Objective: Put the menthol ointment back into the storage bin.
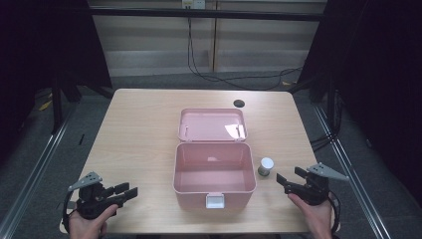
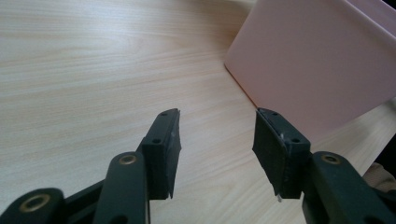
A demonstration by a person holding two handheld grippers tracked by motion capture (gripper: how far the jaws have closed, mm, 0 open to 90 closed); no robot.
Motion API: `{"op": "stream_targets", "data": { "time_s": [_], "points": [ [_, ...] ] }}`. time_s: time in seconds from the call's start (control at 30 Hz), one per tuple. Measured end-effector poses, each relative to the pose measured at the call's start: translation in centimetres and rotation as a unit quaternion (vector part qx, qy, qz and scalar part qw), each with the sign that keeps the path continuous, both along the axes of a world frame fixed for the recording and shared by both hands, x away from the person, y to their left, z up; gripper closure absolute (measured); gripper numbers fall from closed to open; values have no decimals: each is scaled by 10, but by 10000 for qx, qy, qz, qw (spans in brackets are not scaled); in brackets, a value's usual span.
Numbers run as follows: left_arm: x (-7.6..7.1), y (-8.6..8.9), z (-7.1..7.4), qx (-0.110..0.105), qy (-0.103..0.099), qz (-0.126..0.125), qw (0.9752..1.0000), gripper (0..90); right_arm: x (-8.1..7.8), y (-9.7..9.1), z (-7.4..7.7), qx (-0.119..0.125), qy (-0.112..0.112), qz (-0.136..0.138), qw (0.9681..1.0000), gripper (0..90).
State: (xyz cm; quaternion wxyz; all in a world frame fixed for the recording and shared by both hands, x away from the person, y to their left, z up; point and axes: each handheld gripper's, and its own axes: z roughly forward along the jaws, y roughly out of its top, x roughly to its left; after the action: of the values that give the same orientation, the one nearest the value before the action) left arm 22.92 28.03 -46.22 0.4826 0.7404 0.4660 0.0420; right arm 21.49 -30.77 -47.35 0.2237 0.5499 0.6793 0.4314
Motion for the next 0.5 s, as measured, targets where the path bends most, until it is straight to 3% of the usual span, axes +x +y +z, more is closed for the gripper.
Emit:
{"op": "stream_targets", "data": {
  "time_s": [0.13,0.27,0.37,0.43,0.5],
  "points": [
    [1,0,-1,175,24,3,9998,468,-1,-5,3,196,-35,142,9997,338],
    [1,1,-1,124,53,30,9999,455,-3,-6,6,222,-188,232,9993,390],
    [1,1,0,157,26,-17,9999,460,-4,-4,8,215,-105,258,9994,398],
    [0,1,0,183,6,-60,9998,459,-5,-1,12,-172,-9,212,9996,402],
    [0,1,1,189,8,-52,9998,460,-5,0,13,-253,-42,226,9994,403]
  ]
}}
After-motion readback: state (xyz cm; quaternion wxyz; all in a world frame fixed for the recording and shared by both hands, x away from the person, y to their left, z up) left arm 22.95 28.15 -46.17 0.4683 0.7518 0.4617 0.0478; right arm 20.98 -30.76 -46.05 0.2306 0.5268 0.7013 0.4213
